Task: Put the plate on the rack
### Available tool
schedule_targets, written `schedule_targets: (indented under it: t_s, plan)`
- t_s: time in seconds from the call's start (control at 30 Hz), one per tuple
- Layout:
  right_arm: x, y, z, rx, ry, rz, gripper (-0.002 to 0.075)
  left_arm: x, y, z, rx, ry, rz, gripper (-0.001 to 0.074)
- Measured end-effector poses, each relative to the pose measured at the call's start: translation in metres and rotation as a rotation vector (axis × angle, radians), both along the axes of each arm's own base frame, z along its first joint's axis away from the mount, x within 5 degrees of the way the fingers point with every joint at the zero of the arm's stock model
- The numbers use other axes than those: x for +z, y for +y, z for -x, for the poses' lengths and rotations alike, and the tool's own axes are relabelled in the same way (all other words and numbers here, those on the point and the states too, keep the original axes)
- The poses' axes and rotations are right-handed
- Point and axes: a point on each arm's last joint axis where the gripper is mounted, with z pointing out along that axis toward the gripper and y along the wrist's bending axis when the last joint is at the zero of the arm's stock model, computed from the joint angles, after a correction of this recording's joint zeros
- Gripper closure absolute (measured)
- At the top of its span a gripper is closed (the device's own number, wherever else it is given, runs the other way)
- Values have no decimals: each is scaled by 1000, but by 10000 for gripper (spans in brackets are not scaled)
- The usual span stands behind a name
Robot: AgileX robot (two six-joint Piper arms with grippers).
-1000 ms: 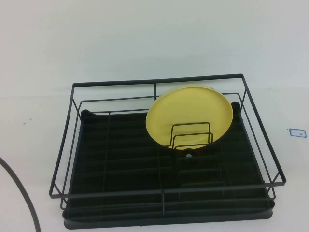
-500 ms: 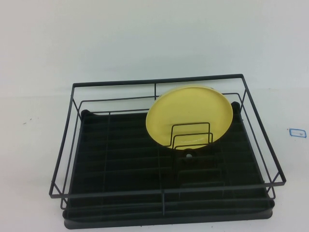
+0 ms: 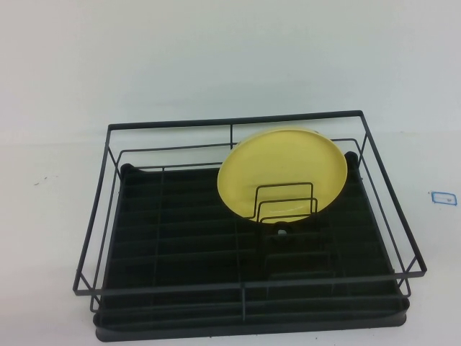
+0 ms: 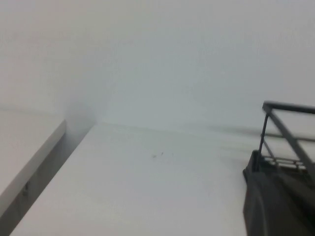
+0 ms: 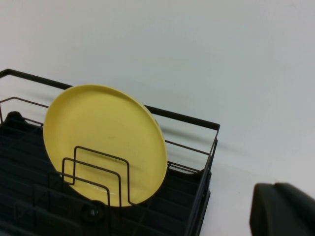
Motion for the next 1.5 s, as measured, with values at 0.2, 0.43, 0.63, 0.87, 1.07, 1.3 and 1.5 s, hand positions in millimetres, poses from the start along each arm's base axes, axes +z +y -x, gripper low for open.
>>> schedule_targets:
  t_s: [0.2,0.43,0.63,0.87,1.07,1.3,1.5]
  plan:
    - [0,0,0,-2,1,1,728,-4,0,0,4,44,5,735]
    - [0,0,0,-2,1,1,728,-7,1,0,7,76,8,735]
    - [-1,0,0,-2,4,0,728,-7,1,0,8,78,2,735]
    - [-1,0,0,-2,4,0,728,-7,1,0,9,79,1,735]
    - [8,-12,19,-29,-143,27,728,-8,1,0,9,80,1,735]
    - [28,-45,51,-253,-374,-47,728,-8,1,0,9,80,3,735]
    - [29,-55,56,-360,-395,-92,728,-8,1,0,9,80,4,735]
